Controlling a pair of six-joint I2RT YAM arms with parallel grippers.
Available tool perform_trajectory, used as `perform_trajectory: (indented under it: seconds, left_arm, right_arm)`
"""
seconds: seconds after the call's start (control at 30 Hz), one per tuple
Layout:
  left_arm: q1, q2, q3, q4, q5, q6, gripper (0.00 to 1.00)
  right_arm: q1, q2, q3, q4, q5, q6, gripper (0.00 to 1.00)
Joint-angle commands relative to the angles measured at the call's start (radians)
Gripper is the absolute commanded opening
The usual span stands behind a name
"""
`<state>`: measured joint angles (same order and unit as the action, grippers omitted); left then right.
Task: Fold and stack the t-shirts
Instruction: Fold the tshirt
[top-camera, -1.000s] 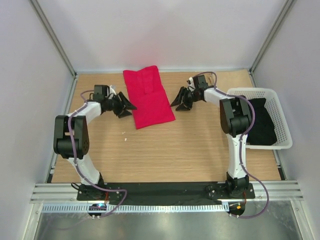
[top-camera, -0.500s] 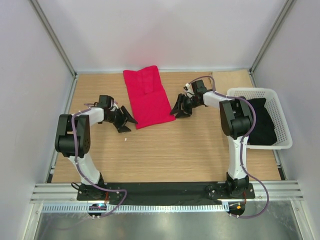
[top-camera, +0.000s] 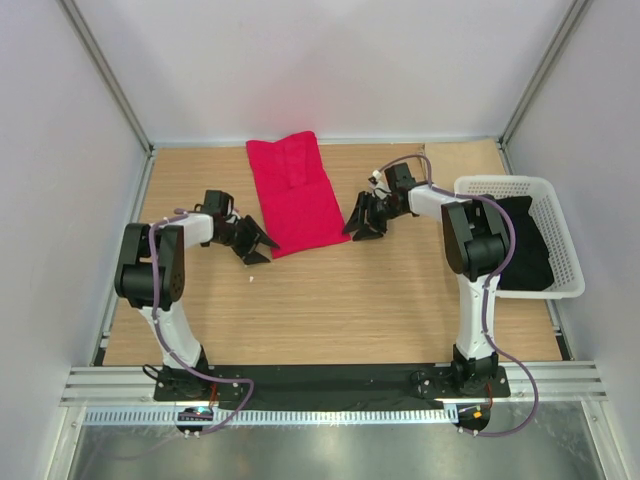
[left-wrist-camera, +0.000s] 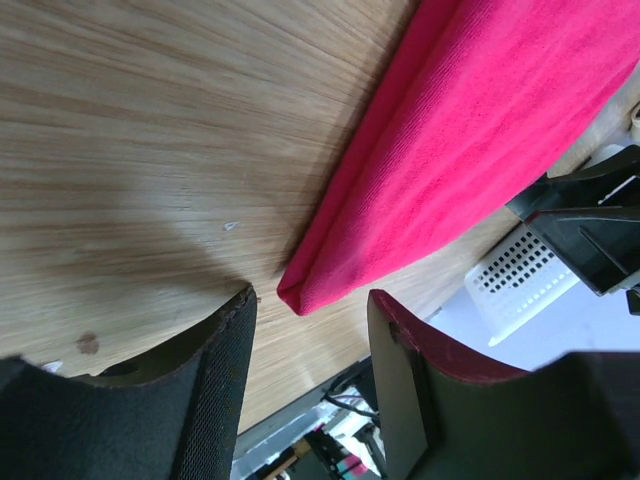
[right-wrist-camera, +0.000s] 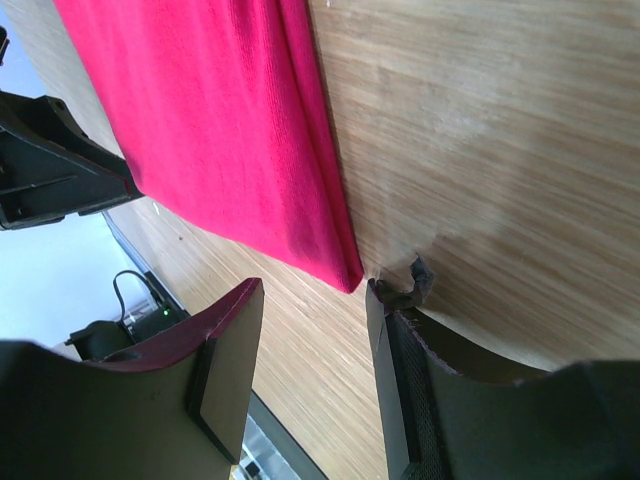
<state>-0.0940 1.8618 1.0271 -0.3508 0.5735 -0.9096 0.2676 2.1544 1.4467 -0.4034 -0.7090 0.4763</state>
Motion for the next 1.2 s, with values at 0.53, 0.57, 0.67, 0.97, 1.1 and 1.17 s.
perform_trajectory:
  seconds: [0.53,0.57,0.67,0.97,1.1,1.17]
  left_arm:
    - [-0.027,0.126,-0.001,-0.070,-0.130,-0.052,0.43]
    - [-0.026,0.131,0.008,-0.071,-0.124,-0.052,0.42]
    - [-0.020,0.140,0.011,-0.074,-0.126,-0.048,0.34]
    - [-0.013,0.105,-0.030,-0.073,-0.093,0.017,0.00]
    - [-0.013,0.036,-0.102,-0.073,-0.083,0.038,0.00]
    - [-0.015,-0.004,-0.148,-0.071,-0.075,0.047,0.00]
  right_arm:
    - [0.007,-0.065,-0.072,-0.034,0.098,-0.030,0.53]
    - [0.005,-0.070,-0.075,-0.038,0.112,-0.031,0.53]
    - [0.005,-0.074,-0.077,-0.061,0.129,-0.030,0.54]
    - [0.007,-0.151,-0.219,0.101,0.085,0.177,0.56]
    - [0.016,-0.220,-0.356,0.257,0.065,0.306,0.54]
    - [0.016,-0.263,-0.440,0.325,0.075,0.344,0.54]
